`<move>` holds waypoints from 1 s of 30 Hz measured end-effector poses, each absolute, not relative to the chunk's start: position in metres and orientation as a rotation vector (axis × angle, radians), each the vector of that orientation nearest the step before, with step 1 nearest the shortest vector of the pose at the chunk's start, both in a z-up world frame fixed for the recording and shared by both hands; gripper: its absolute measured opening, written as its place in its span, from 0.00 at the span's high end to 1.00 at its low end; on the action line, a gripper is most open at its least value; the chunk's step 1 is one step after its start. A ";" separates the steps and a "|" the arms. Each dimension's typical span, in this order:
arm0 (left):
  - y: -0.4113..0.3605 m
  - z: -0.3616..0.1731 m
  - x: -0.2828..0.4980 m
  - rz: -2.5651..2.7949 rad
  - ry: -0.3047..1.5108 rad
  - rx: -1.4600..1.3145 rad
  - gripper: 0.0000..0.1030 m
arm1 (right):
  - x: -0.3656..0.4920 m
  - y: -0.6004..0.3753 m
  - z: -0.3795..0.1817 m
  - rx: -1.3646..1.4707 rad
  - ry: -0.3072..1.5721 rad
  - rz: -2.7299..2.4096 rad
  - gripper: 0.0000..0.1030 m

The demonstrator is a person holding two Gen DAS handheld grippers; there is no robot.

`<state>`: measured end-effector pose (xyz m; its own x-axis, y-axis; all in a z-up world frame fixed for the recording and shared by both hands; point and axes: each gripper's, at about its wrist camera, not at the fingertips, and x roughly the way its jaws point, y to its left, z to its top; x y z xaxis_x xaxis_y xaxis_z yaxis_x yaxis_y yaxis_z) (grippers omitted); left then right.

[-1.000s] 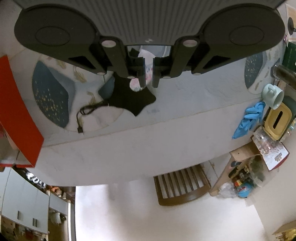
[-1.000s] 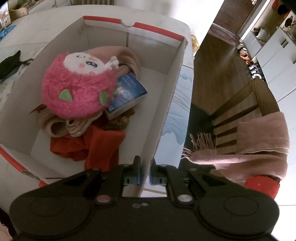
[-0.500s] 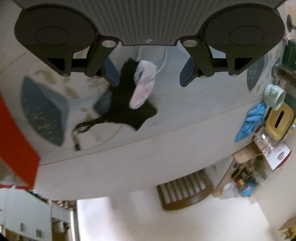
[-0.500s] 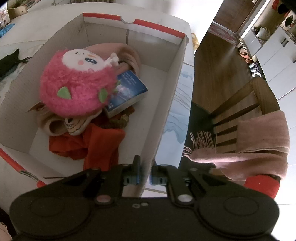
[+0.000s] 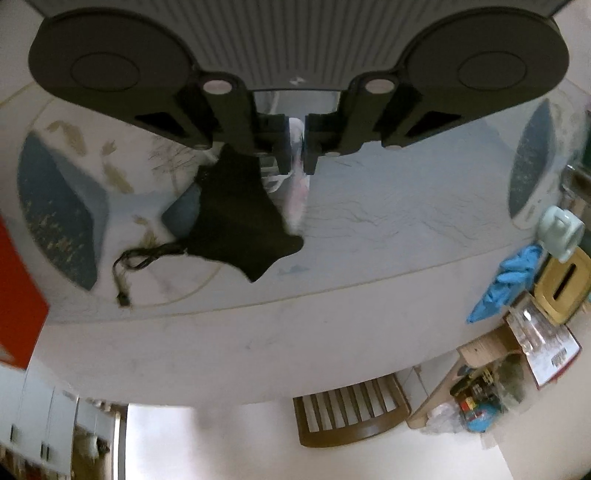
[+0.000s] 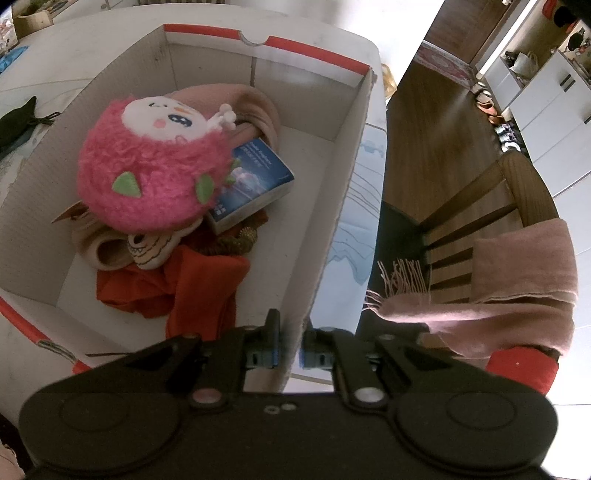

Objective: Organize objects
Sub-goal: 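Grasp the white printed pouch with the left gripper and lift it, then carry the white pouch with the left gripper into the box and release it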

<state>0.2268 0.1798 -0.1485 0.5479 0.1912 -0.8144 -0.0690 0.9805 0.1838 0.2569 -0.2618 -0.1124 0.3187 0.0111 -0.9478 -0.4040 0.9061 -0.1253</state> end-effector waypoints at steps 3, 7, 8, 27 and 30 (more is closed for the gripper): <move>0.184 -0.143 0.223 0.160 0.955 0.104 0.99 | 0.257 -0.262 -0.112 -0.370 1.223 0.280 0.92; 0.188 -0.135 0.220 0.162 0.935 0.088 0.99 | 0.257 -0.262 -0.112 -0.370 1.222 0.280 0.92; 0.188 -0.132 0.218 0.162 0.927 0.090 0.99 | 0.257 -0.262 -0.112 -0.370 1.223 0.280 0.92; 0.113 -0.040 0.203 -0.072 0.795 0.132 0.99 | 0.257 -0.263 -0.112 -0.377 1.220 0.283 0.92; 0.088 -0.030 0.206 -0.147 0.778 0.142 0.99 | 0.258 -0.265 -0.112 -0.377 1.217 0.285 0.92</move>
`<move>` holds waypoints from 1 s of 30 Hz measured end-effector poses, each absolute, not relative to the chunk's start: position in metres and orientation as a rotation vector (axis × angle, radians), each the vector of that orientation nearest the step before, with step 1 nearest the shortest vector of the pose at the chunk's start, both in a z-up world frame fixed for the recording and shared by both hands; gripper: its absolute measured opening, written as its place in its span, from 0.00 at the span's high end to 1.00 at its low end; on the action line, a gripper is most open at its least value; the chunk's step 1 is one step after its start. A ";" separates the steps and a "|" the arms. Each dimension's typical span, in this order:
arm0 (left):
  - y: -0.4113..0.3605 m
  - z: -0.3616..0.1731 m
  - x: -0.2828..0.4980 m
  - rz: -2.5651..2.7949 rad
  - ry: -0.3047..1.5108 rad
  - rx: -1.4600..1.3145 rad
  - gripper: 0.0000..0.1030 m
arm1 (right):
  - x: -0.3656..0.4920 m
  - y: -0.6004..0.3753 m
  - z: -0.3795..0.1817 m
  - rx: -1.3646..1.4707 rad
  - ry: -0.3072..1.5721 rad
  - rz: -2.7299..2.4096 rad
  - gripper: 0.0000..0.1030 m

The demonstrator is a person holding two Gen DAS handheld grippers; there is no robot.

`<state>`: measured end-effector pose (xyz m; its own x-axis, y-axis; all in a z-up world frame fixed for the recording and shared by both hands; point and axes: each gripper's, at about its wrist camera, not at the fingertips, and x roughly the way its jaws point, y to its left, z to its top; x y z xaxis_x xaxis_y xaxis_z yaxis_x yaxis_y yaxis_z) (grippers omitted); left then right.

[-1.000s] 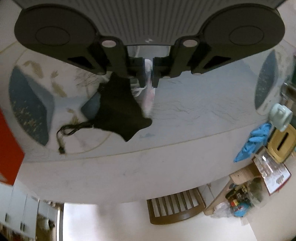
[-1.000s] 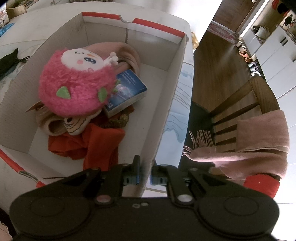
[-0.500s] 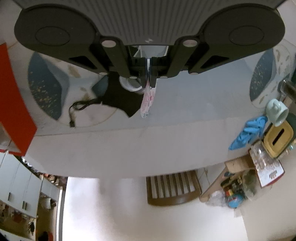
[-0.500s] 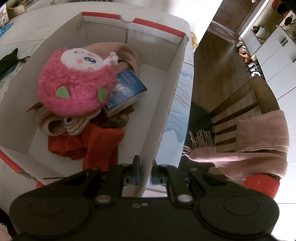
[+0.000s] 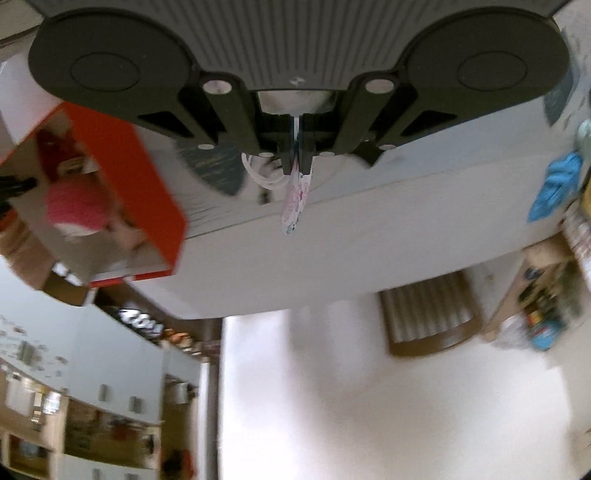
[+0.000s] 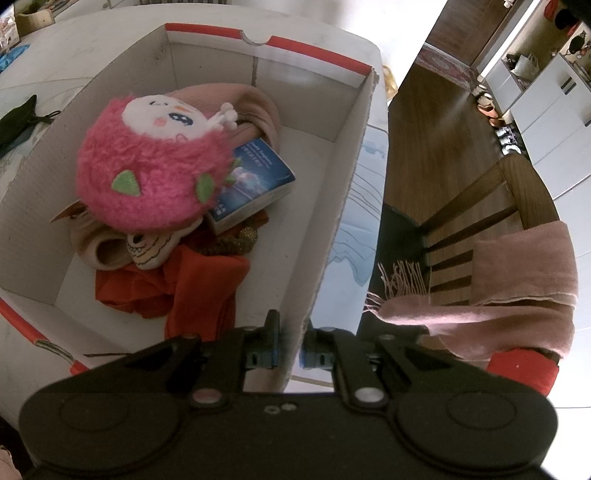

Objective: Organize objects
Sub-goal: 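Carry the white pouch with the left gripper into the box and release it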

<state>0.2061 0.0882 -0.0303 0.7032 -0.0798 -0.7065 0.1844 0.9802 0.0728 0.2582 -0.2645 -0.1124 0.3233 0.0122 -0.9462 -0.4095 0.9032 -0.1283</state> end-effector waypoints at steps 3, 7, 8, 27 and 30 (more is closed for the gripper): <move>0.063 -0.022 0.210 -0.223 0.766 0.157 0.99 | 0.258 -0.264 -0.113 -0.378 1.213 0.290 0.92; 0.027 -0.019 0.215 -0.323 0.764 0.183 0.99 | 0.258 -0.265 -0.113 -0.377 1.210 0.291 0.92; 0.019 -0.018 0.216 -0.345 0.765 0.188 0.99 | 0.257 -0.264 -0.113 -0.378 1.210 0.291 0.92; -0.123 -0.022 0.255 -0.583 0.687 0.348 0.99 | 0.256 -0.261 -0.115 -0.382 1.202 0.302 0.92; -0.138 -0.034 0.270 -0.587 0.694 0.379 0.99 | 0.256 -0.261 -0.115 -0.385 1.201 0.304 0.92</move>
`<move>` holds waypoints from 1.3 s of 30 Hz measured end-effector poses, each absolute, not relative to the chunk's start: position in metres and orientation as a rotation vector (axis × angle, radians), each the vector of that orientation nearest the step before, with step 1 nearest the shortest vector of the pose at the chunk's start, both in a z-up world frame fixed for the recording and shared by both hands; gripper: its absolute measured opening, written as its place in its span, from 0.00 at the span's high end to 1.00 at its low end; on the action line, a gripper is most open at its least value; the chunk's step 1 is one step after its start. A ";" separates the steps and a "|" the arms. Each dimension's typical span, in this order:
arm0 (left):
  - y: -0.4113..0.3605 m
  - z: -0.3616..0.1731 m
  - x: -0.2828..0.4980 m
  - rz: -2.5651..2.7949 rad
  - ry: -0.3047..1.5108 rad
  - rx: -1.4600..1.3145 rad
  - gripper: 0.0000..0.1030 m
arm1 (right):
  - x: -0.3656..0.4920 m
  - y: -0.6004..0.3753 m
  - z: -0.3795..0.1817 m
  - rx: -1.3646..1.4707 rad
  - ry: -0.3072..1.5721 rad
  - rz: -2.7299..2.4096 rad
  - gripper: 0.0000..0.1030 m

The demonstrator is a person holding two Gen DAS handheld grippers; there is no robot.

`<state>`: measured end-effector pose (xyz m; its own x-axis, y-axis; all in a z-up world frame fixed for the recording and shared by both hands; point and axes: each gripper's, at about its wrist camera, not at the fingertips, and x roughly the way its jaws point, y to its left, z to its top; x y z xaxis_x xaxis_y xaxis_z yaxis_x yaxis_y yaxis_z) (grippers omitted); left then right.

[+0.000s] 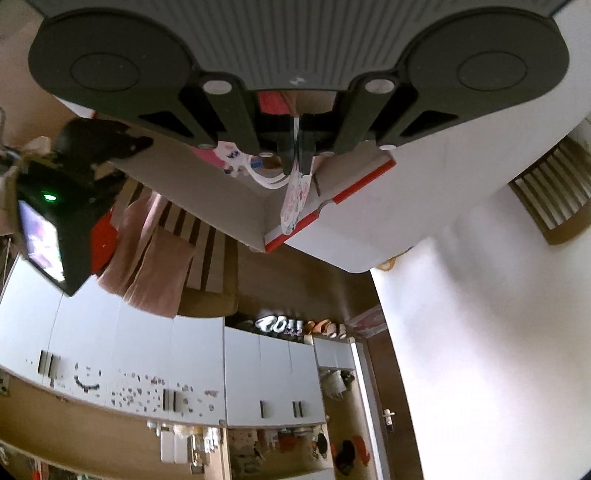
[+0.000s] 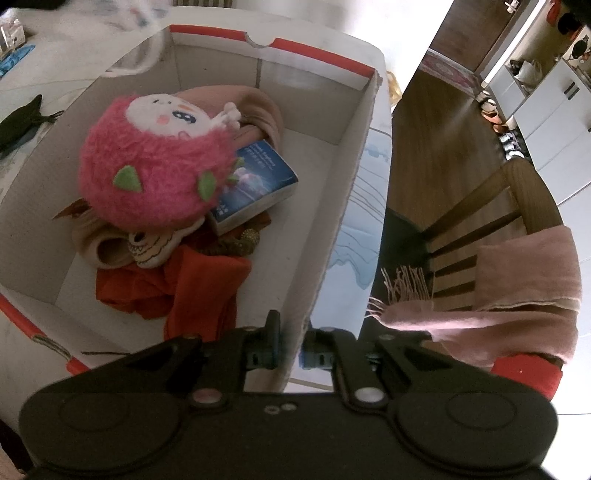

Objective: Organize objects
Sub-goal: 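Carry the white pouch with the left gripper into the box and release it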

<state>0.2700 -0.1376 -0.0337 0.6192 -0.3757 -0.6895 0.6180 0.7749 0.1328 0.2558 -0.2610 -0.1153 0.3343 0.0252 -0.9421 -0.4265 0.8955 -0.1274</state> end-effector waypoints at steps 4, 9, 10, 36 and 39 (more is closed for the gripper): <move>-0.154 -0.048 0.288 -0.583 0.703 0.409 0.99 | 0.256 -0.260 -0.116 -0.389 1.201 0.305 0.92; -0.167 -0.066 0.306 -0.564 0.728 0.463 0.99 | 0.256 -0.259 -0.116 -0.390 1.201 0.305 0.92; -0.168 -0.071 0.310 -0.562 0.745 0.472 0.99 | 0.255 -0.259 -0.116 -0.391 1.201 0.305 0.92; -0.176 -0.117 0.327 -0.579 0.939 0.548 0.99 | 0.256 -0.260 -0.119 -0.387 1.208 0.308 0.92; -0.171 -0.113 0.324 -0.578 0.935 0.527 0.97 | 0.256 -0.260 -0.119 -0.386 1.208 0.308 0.92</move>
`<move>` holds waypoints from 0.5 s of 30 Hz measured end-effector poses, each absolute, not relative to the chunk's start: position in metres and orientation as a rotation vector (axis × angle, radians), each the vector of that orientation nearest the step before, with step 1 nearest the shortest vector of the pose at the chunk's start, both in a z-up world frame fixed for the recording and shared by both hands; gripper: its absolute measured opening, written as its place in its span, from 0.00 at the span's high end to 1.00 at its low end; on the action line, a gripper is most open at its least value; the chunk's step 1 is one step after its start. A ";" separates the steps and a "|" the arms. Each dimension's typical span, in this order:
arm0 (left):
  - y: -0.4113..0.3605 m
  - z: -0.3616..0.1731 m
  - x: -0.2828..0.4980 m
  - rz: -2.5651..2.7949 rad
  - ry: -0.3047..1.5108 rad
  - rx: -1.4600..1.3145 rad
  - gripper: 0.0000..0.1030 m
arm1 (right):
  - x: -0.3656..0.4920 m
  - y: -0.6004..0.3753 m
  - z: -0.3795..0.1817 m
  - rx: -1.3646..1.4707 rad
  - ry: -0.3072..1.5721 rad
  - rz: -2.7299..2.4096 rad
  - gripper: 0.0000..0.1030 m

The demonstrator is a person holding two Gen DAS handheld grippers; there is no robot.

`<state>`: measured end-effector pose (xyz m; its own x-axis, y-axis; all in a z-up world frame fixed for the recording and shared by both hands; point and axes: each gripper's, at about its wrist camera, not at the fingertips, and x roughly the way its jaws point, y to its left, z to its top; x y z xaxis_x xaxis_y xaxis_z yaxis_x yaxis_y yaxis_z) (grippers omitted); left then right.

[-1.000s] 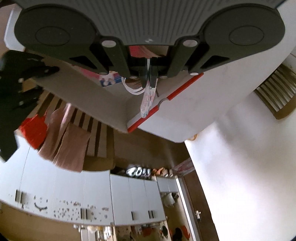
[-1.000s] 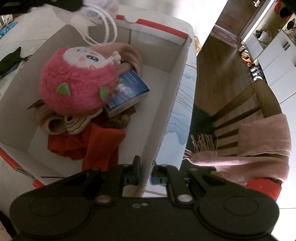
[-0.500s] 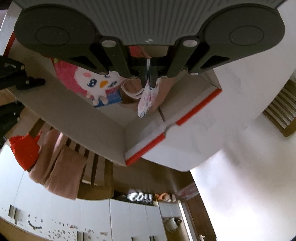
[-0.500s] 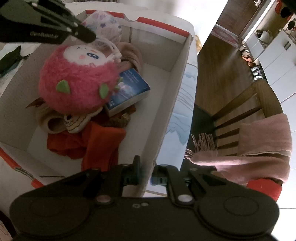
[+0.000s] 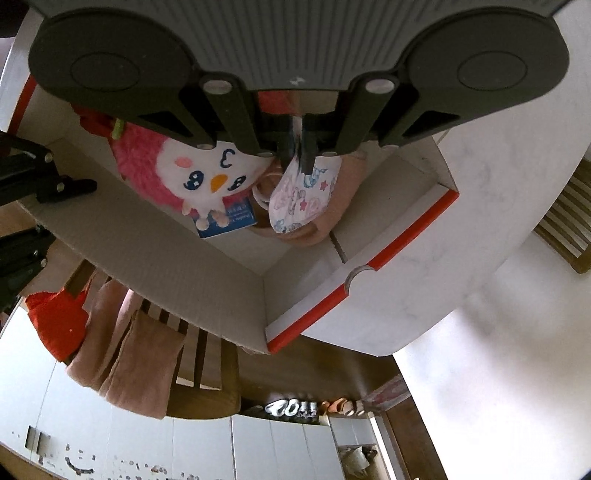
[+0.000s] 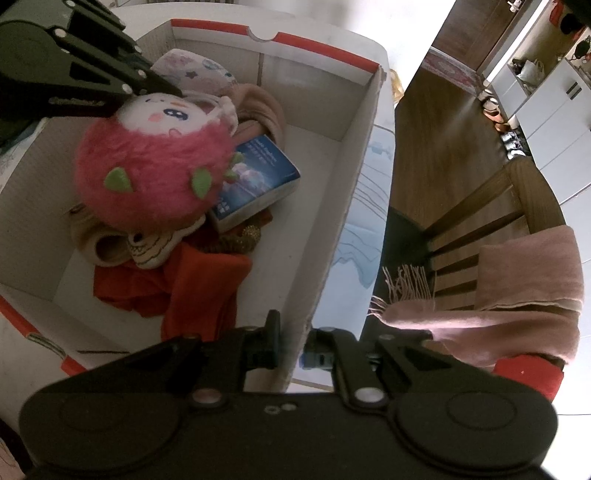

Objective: Organize objects
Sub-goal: 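Carry the white pouch with the left gripper into the box and release it, then move the left gripper back to the table toward the black fabric mask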

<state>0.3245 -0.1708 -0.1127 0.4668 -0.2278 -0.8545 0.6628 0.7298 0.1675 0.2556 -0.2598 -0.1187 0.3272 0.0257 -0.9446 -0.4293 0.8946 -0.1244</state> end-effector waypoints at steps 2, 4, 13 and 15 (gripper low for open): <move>-0.167 -0.110 0.324 -0.585 0.937 0.508 0.95 | 0.256 -0.260 -0.118 -0.386 1.208 0.307 0.92; -0.162 -0.106 0.322 -0.603 0.937 0.484 0.94 | 0.256 -0.260 -0.118 -0.387 1.207 0.308 0.92; -0.135 -0.076 0.303 -0.591 0.863 0.390 0.41 | 0.256 -0.262 -0.119 -0.392 1.206 0.311 0.92; -0.129 -0.068 0.295 -0.599 0.835 0.373 0.38 | 0.256 -0.263 -0.119 -0.393 1.206 0.311 0.92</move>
<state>0.2949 -0.1287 -0.0684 0.5224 -0.3455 -0.7796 0.6272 0.7751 0.0767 0.2557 -0.2629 -0.1193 0.3285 0.0248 -0.9442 -0.4351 0.8912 -0.1280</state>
